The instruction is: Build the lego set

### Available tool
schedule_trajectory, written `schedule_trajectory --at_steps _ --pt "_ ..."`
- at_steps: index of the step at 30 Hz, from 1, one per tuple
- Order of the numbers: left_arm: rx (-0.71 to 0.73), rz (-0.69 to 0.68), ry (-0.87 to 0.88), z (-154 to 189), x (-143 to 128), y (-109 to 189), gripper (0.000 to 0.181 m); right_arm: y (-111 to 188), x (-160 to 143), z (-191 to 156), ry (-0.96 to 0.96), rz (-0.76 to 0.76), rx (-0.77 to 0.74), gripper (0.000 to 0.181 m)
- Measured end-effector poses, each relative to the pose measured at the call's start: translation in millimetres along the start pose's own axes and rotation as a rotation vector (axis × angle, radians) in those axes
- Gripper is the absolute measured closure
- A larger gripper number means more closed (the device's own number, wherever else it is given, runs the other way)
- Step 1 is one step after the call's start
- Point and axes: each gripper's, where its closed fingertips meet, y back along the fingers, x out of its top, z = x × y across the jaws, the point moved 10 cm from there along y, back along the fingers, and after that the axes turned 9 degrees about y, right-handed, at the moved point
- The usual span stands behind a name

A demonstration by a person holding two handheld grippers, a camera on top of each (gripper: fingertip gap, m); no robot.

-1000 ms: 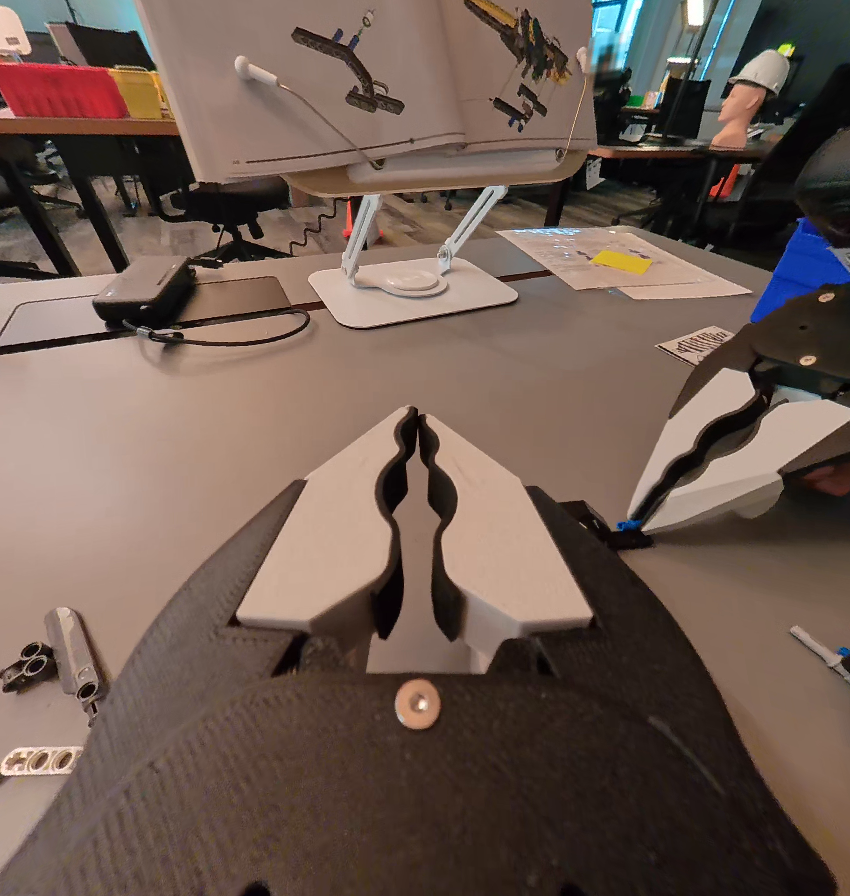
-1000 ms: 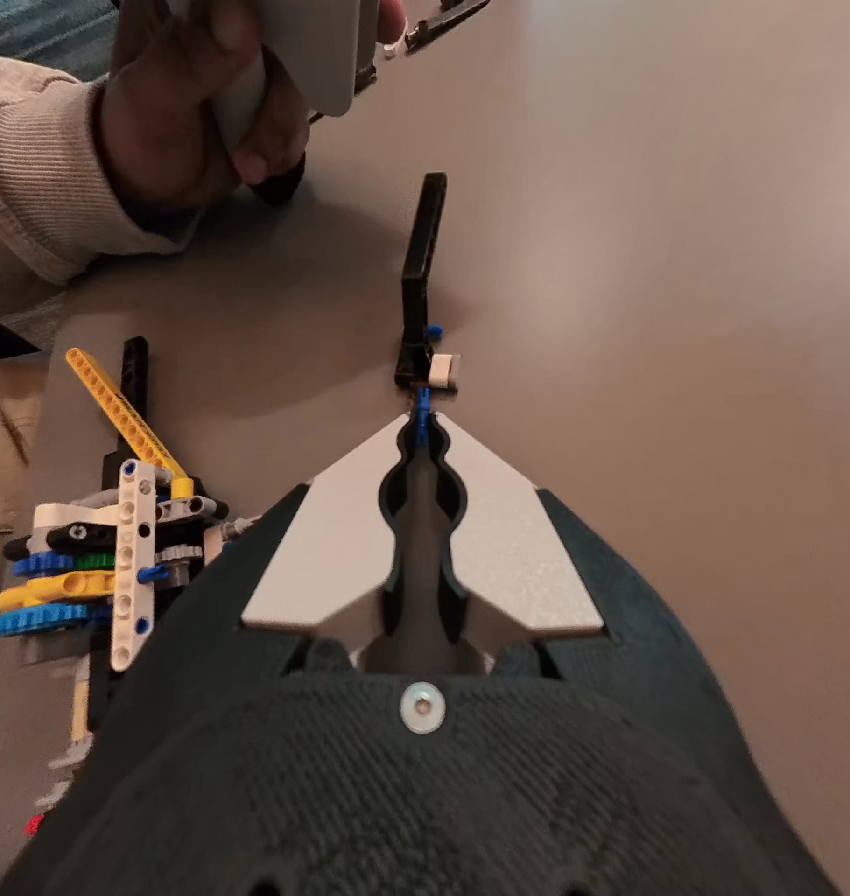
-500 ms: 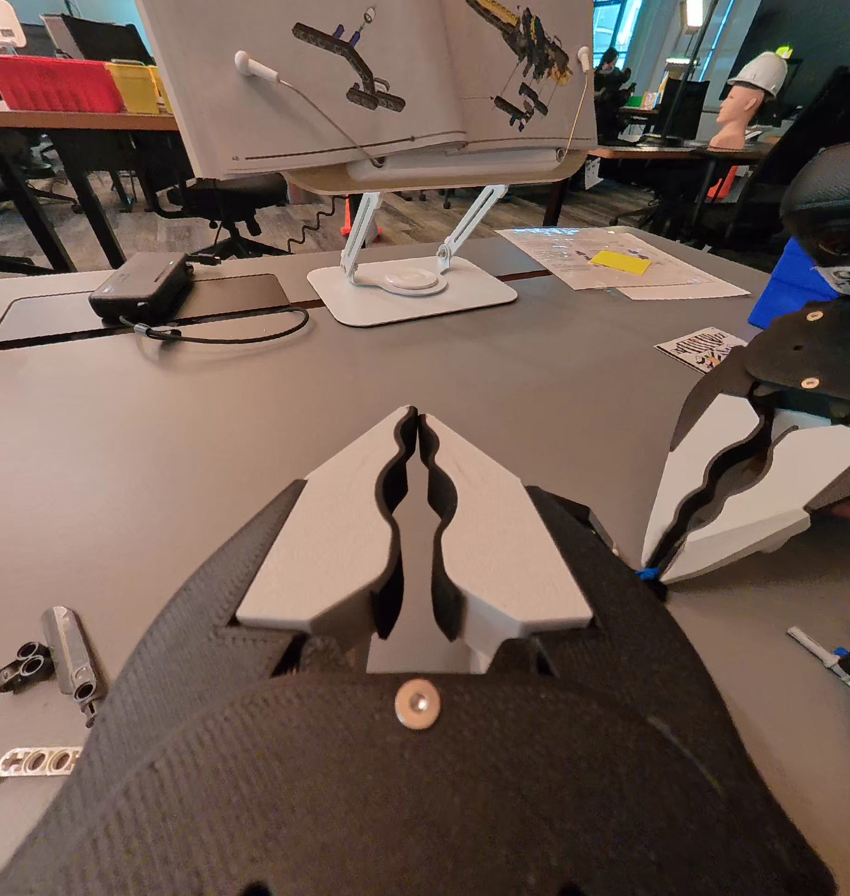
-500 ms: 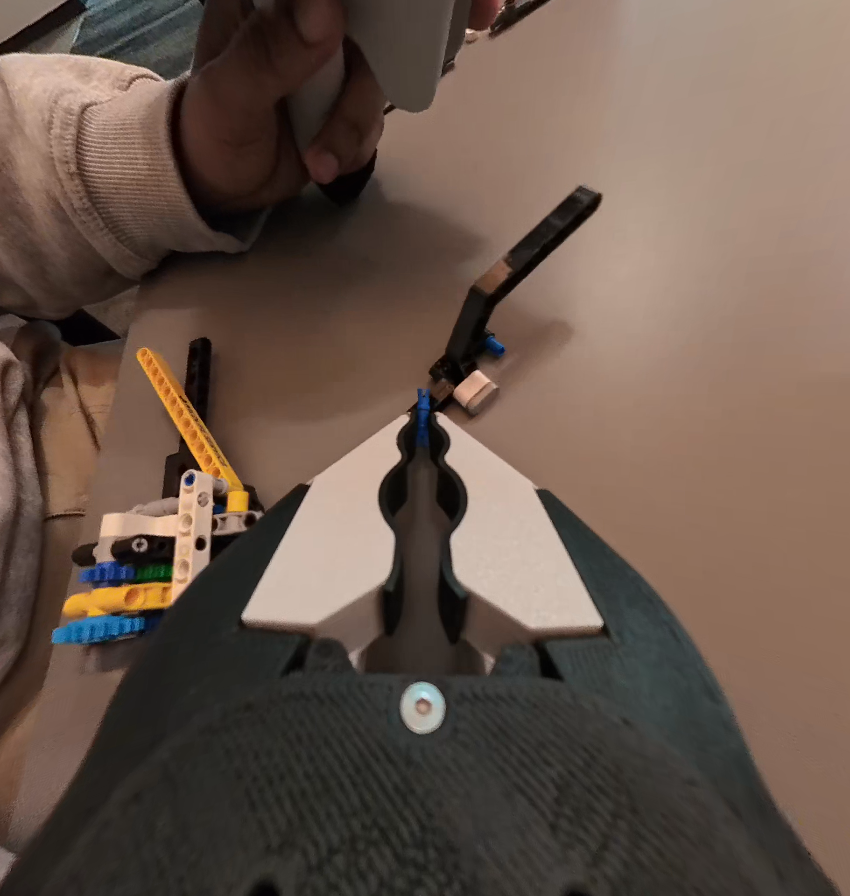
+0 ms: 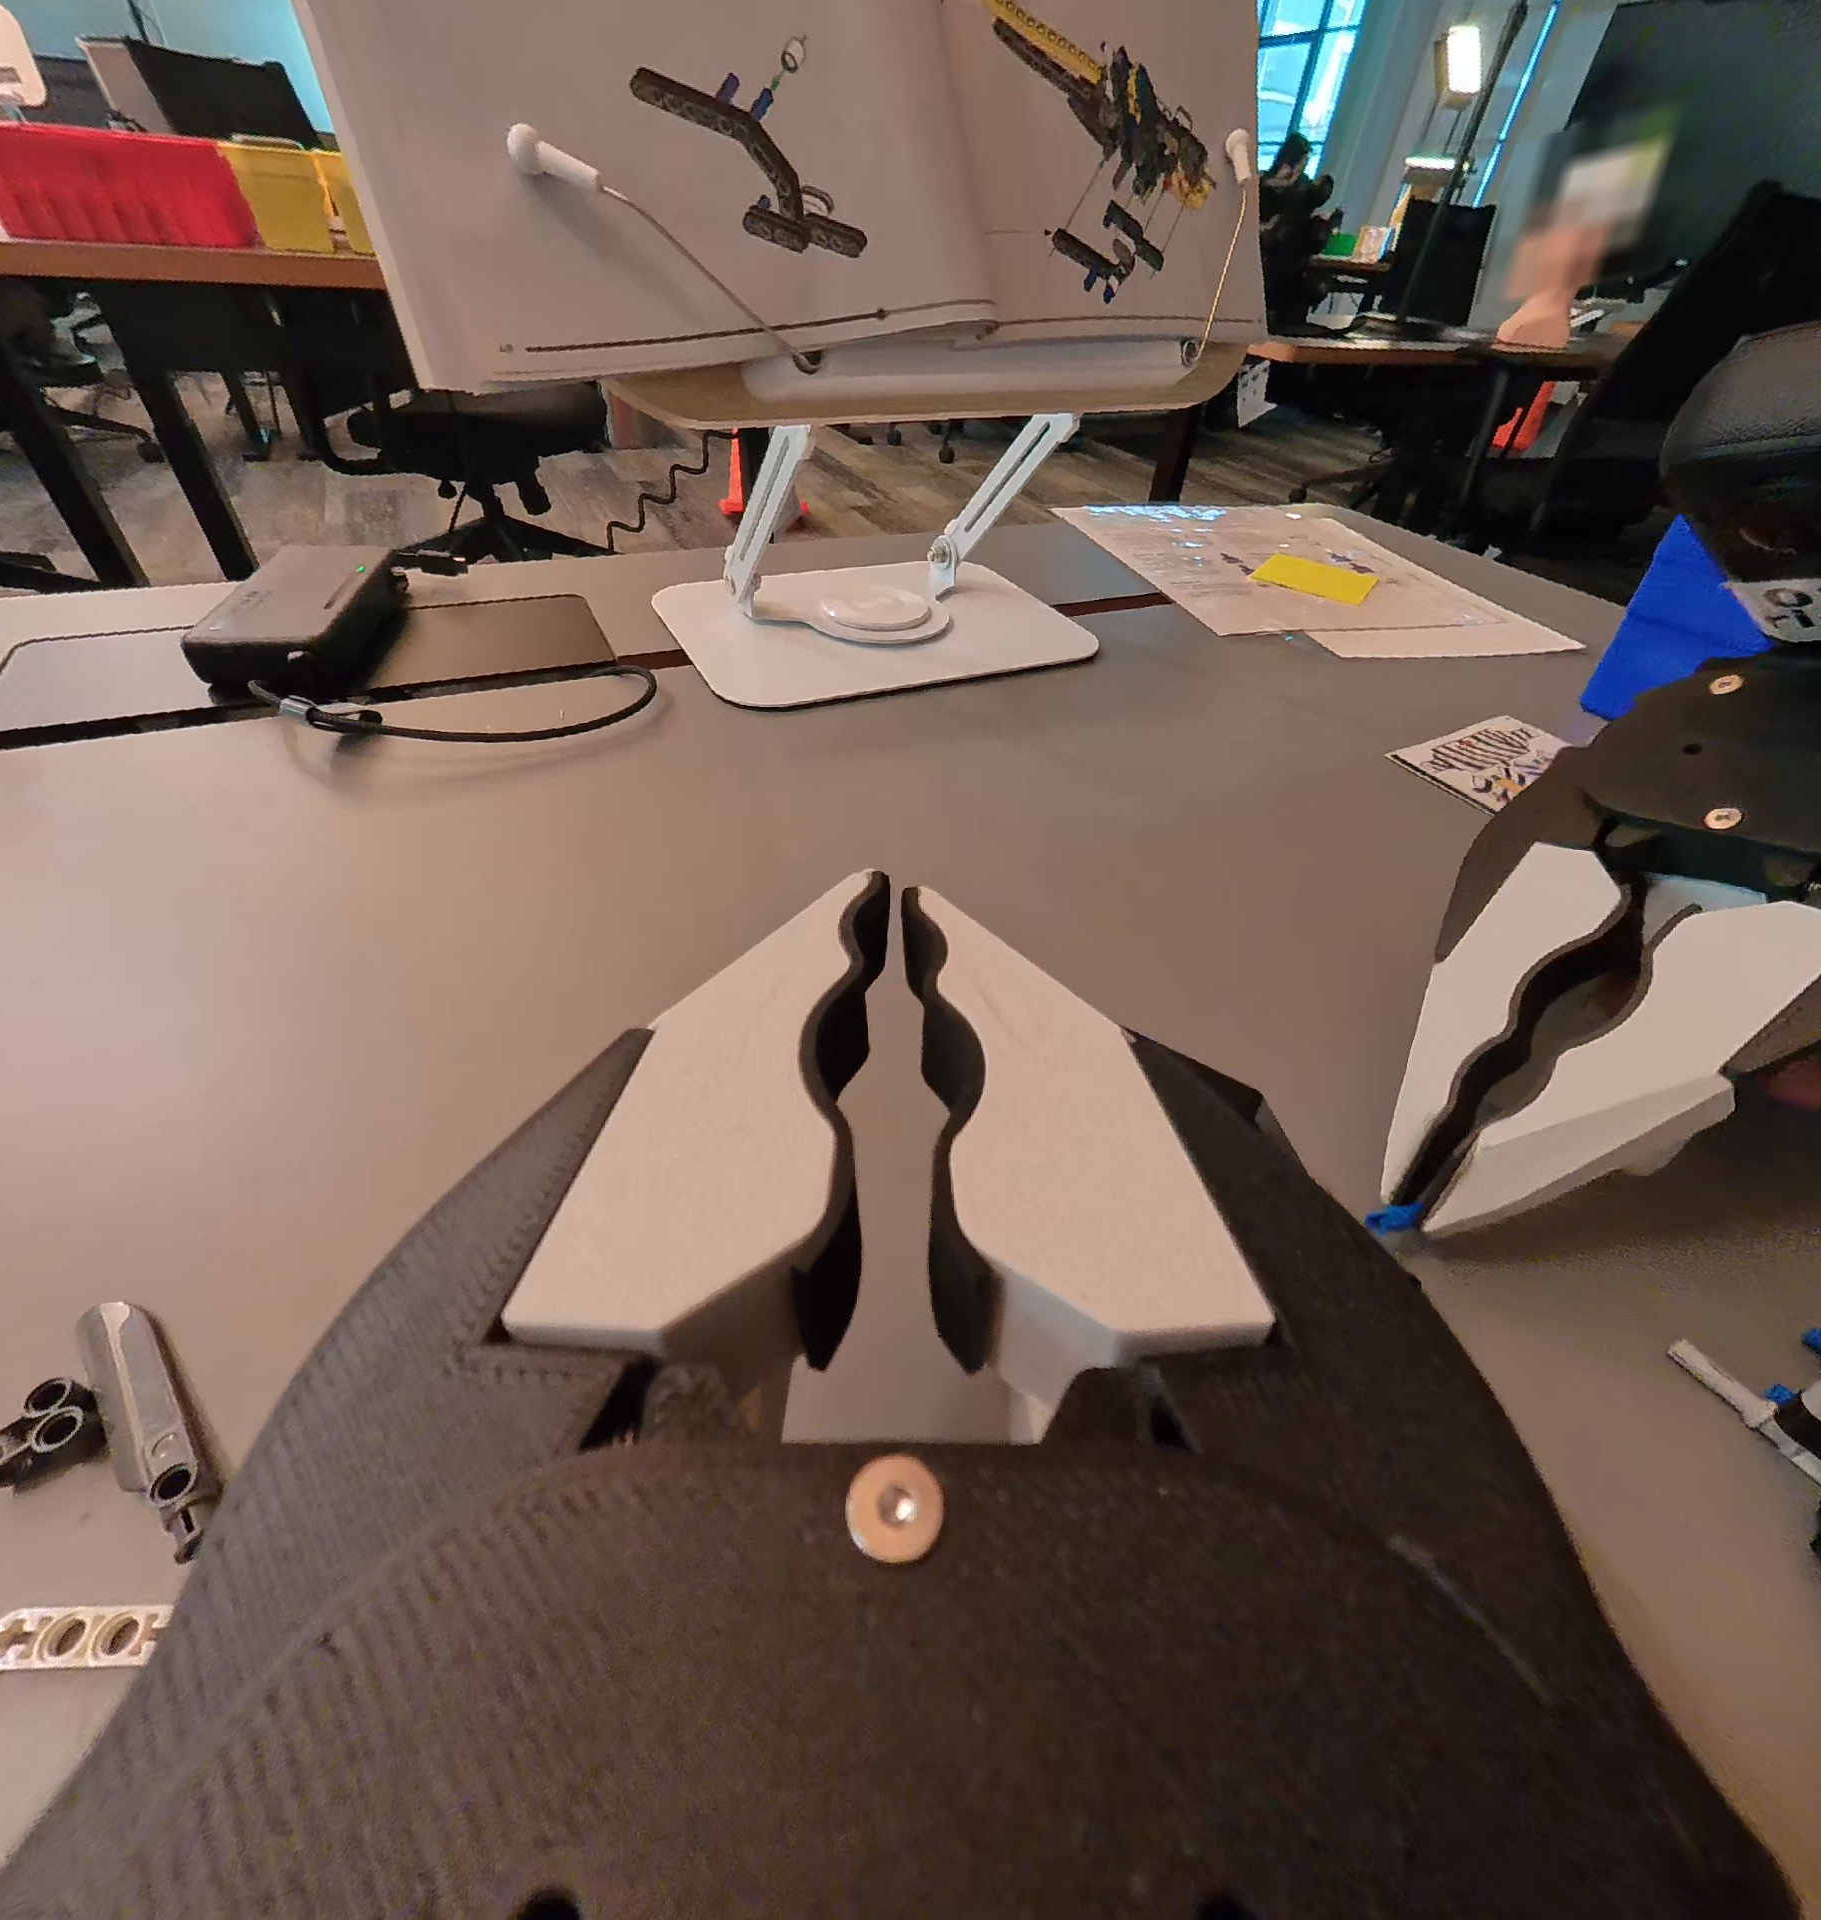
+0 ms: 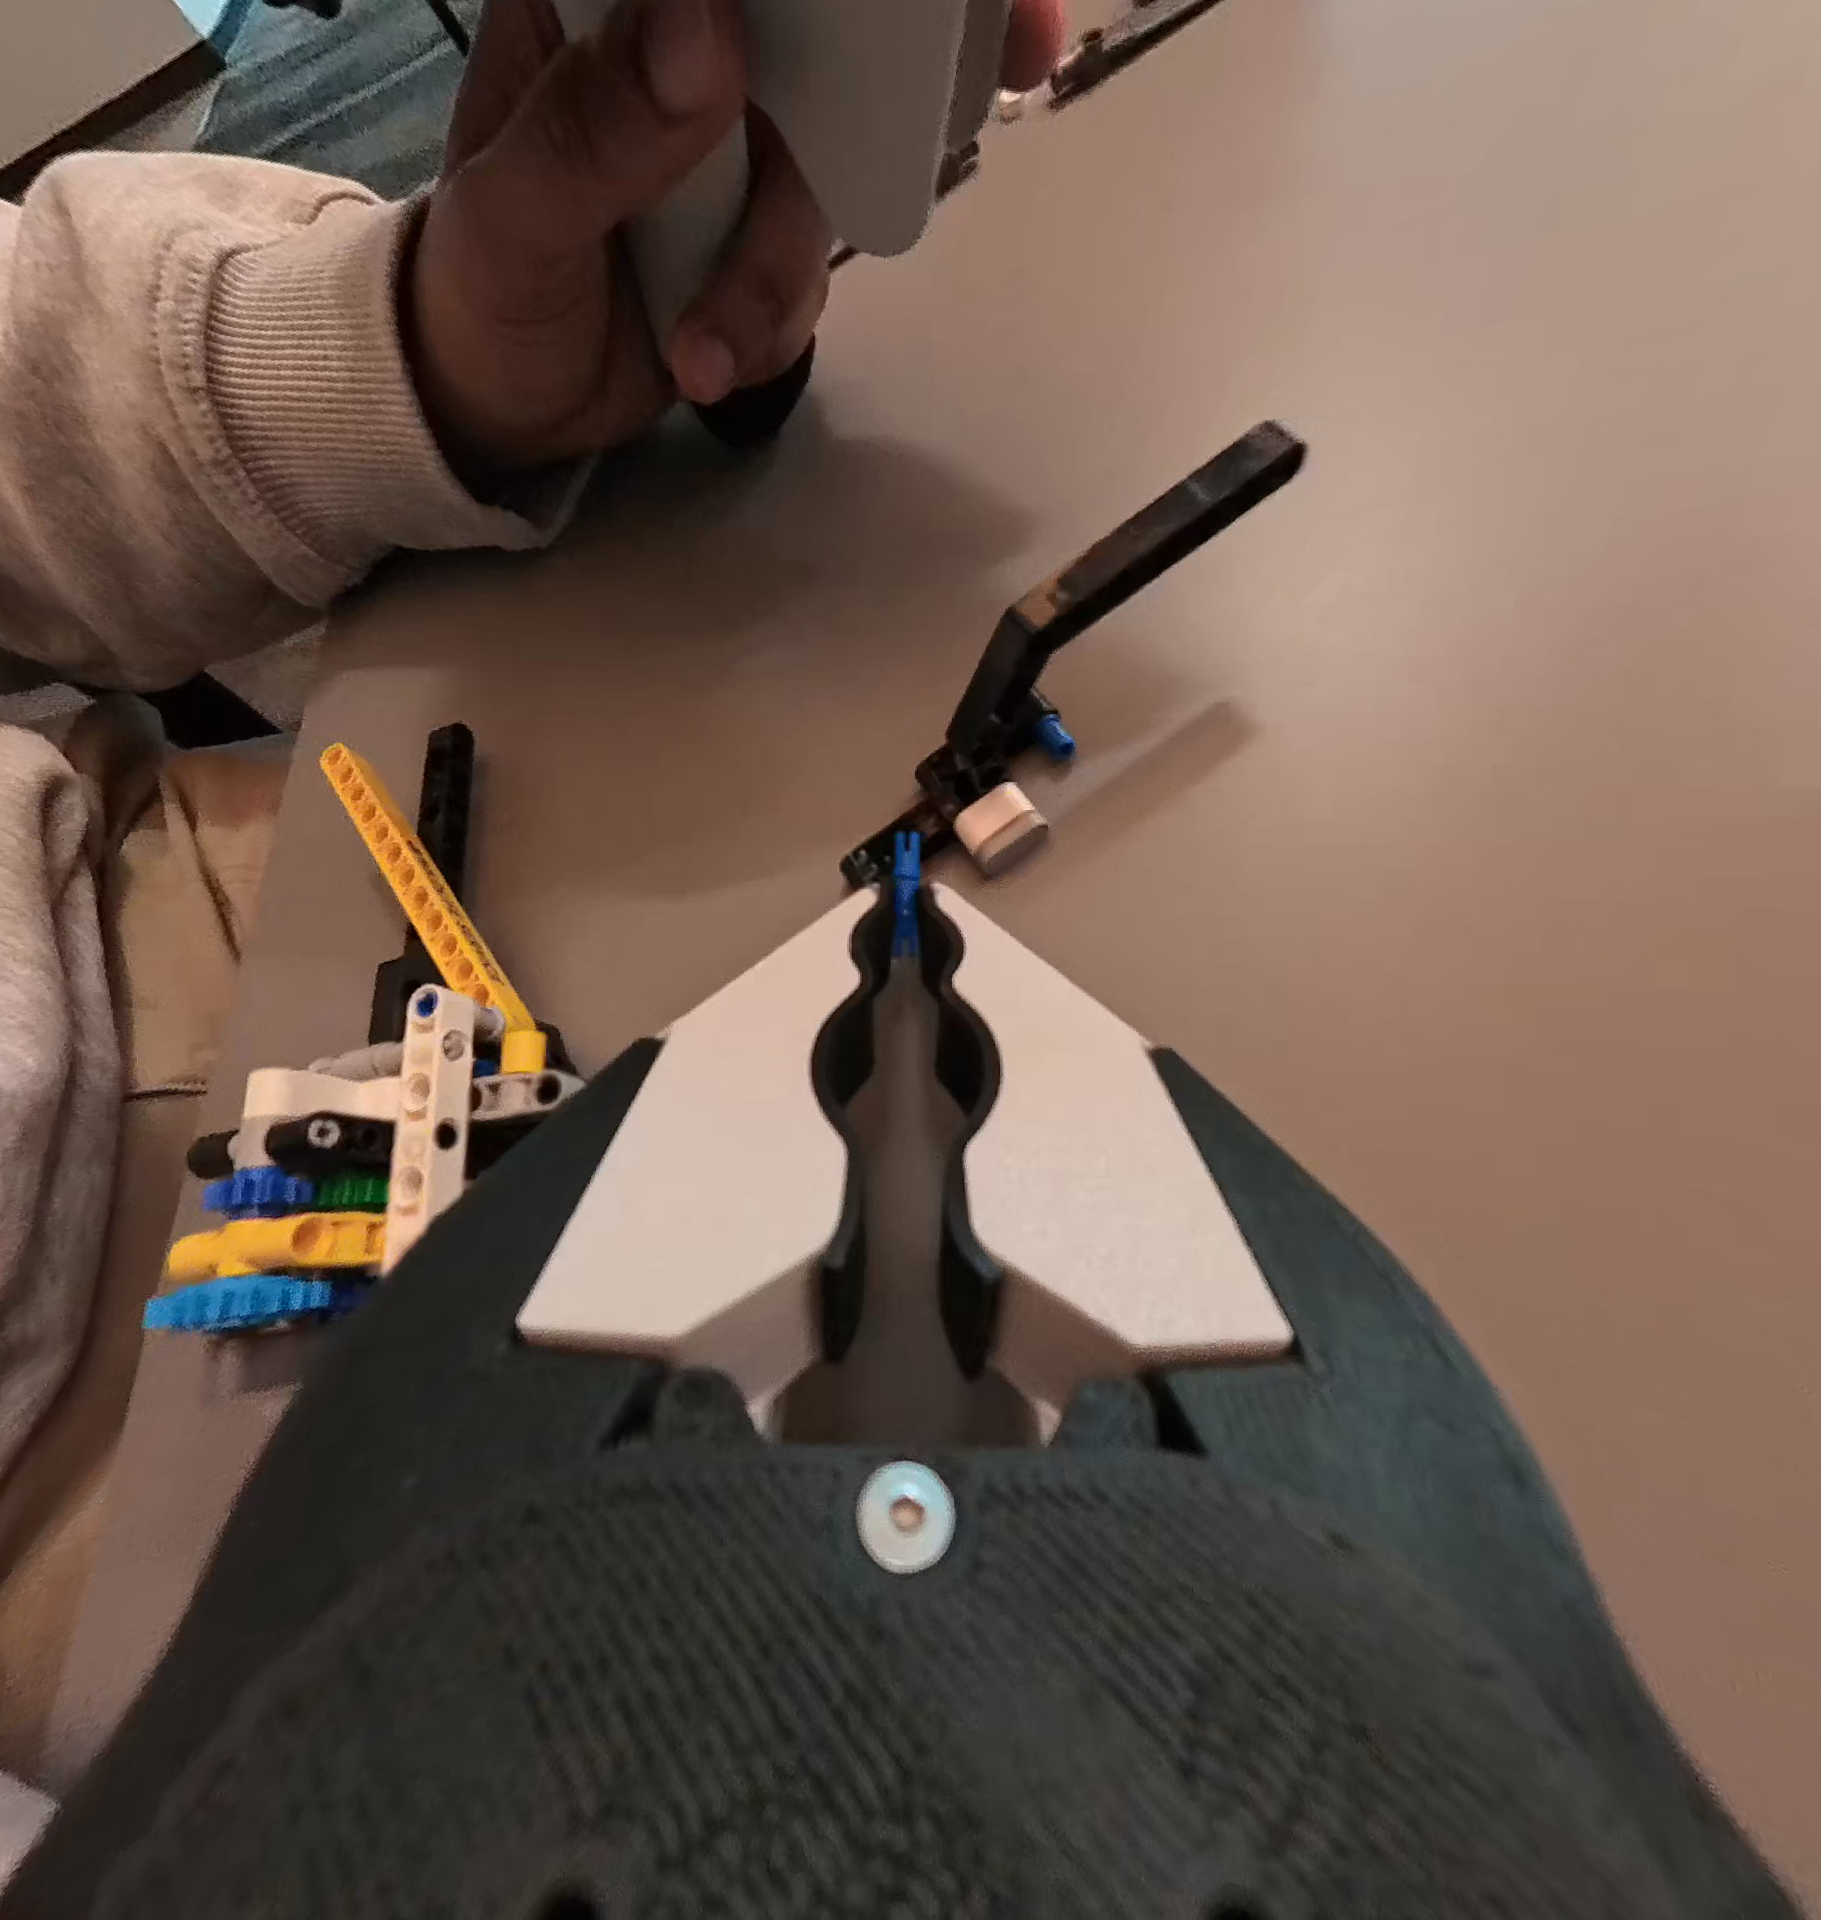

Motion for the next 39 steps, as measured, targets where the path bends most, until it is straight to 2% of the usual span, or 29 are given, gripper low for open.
schedule_trajectory --at_steps 5,8,11,14,15,20,25,27,29,34,36,39 --pt "-0.033 -0.017 0.117 -4 -1 1 0.180 11 2 6 0.056 0.054 -0.130 0.178" --pt "-0.081 -0.130 0.314 -10 -8 1 0.173 17 8 7 0.172 0.116 -0.253 0.179" --pt "-0.325 -0.349 0.596 -9 -17 -1 0.159 21 13 8 0.257 0.189 -0.319 0.179" --pt "-0.563 -0.535 0.806 -3 -28 -7 0.149 19 15 12 0.248 0.170 -0.272 0.179" --pt "-0.583 -0.558 0.813 -1 -32 -8 0.149 17 16 13 0.247 0.148 -0.256 0.179" --pt "-0.513 -0.543 0.724 4 -42 -15 0.159 14 20 24 0.274 0.033 -0.259 0.179" --pt "-0.479 -0.514 0.631 11 -40 -19 0.171 16 30 40 0.291 0.025 -0.199 0.179" --pt "-0.472 -0.544 0.599 15 -41 -23 0.171 13 31 43 0.292 0.021 -0.160 0.179" --pt "-0.472 -0.570 0.587 18 -42 -27 0.171 14 26 43 0.301 -0.034 -0.193 0.179" --pt "-0.517 -0.580 0.595 19 -41 -38 0.174 24 17 25 0.304 -0.007 -0.234 0.179" --pt "-0.566 -0.593 0.580 21 -40 -42 0.169 27 16 21 0.328 -0.028 -0.256 0.179" --pt "-0.602 -0.606 0.581 21 -39 -45 0.162 29 14 20 0.321 0.029 -0.221 0.179"
